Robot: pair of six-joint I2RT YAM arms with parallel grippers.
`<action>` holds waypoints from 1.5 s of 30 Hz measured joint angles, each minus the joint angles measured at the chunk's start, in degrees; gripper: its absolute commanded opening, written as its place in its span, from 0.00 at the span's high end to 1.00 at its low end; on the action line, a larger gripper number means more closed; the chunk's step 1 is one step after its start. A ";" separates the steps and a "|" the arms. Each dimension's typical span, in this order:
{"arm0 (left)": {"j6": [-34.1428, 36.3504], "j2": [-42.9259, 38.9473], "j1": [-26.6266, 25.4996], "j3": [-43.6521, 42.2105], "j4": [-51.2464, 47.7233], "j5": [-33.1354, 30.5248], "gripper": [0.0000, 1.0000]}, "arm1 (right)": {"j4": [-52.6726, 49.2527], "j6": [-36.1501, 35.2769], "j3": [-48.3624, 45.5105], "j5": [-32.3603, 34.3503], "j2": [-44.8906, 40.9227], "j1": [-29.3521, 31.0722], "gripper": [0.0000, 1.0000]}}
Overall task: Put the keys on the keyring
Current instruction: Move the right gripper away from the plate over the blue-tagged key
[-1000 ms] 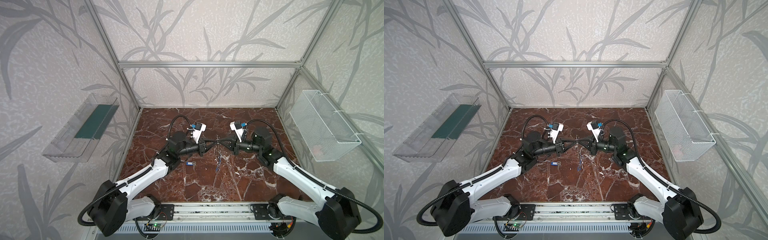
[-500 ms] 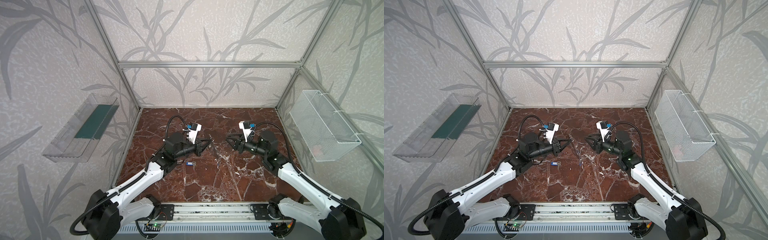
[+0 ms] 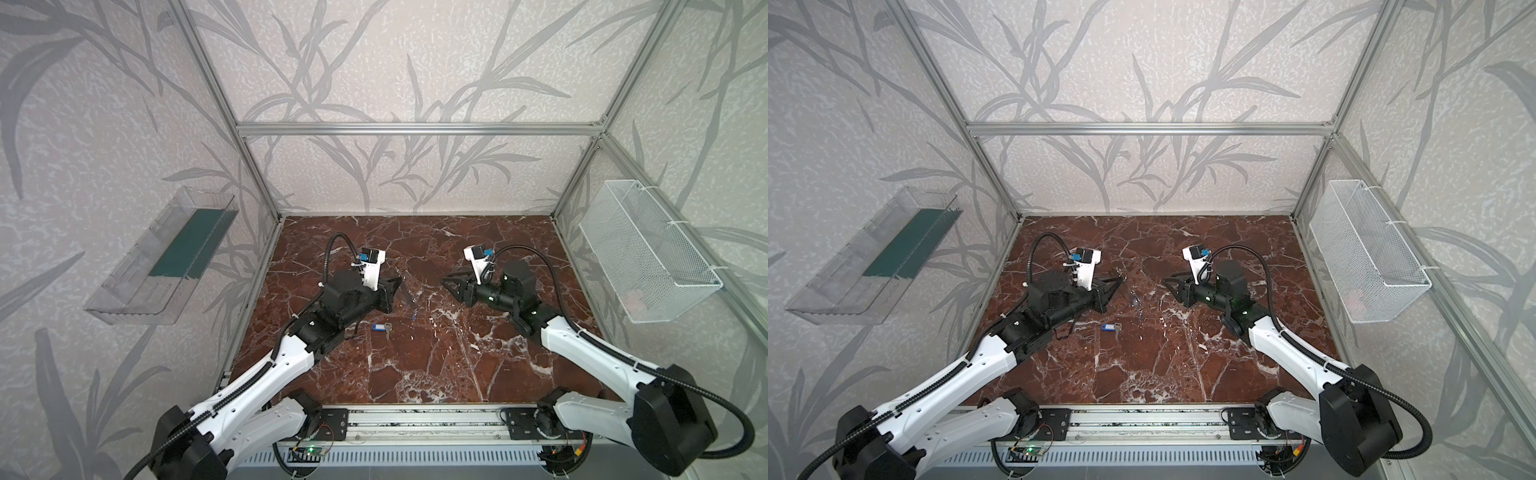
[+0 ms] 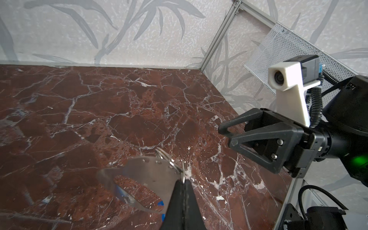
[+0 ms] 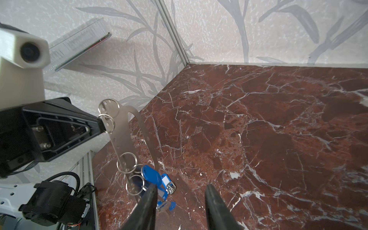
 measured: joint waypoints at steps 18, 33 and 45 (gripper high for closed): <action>0.35 -18.45 -0.20 -1.05 -7.93 -12.85 1.00 | -3.61 -6.36 9.64 12.33 25.70 22.71 0.53; 0.39 -20.02 -0.31 -1.27 -9.68 -14.73 1.00 | -13.90 -12.57 21.97 28.89 39.01 31.63 0.59; 0.48 -20.00 -0.31 -1.29 -9.62 -14.67 1.00 | -20.87 -14.86 28.09 36.81 43.87 32.06 0.88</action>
